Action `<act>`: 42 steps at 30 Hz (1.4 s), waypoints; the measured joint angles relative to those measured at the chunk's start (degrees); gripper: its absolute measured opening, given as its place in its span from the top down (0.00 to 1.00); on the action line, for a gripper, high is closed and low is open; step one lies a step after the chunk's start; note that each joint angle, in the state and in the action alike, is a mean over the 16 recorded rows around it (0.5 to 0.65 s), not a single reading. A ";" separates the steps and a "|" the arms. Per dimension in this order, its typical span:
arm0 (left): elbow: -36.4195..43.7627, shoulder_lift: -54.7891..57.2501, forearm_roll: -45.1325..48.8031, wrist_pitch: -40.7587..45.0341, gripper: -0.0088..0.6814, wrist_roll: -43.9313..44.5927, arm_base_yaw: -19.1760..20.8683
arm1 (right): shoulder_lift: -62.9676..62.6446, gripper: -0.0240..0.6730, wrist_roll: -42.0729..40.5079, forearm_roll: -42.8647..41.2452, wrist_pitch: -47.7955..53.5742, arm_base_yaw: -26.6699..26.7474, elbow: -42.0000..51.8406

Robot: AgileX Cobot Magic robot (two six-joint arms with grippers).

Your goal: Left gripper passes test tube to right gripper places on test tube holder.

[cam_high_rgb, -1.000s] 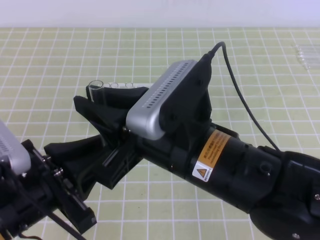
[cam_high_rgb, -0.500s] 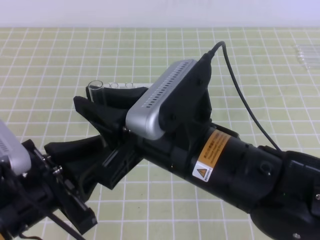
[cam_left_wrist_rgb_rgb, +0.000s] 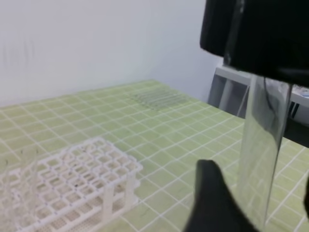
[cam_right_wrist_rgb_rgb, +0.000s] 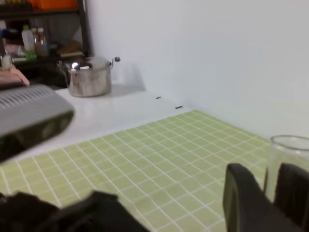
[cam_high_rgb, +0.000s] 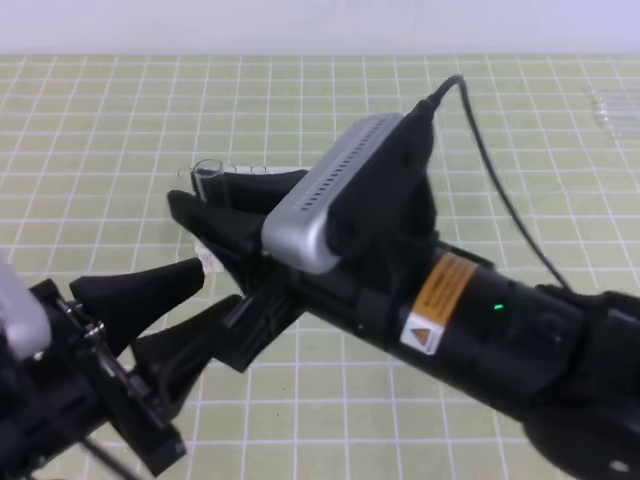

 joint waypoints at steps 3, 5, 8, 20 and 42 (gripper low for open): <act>0.00 -2.51 2.57 1.12 0.96 -2.22 0.00 | -1.32 0.95 -0.92 0.60 1.52 -0.11 0.00; 0.00 -5.27 6.42 2.10 0.97 -5.87 0.00 | -2.33 0.95 -1.53 1.24 2.83 -0.28 0.00; -0.01 -9.78 13.50 3.44 0.98 -12.49 0.00 | -3.76 0.95 -2.38 2.22 4.64 -0.54 0.00; 2.72 -30.61 46.17 8.60 0.99 -47.99 -0.01 | -6.08 0.95 -3.45 4.34 8.43 -1.32 0.00; 20.60 -39.81 50.82 26.47 0.99 -55.11 0.00 | -6.09 0.95 -4.19 5.14 10.40 -3.08 0.00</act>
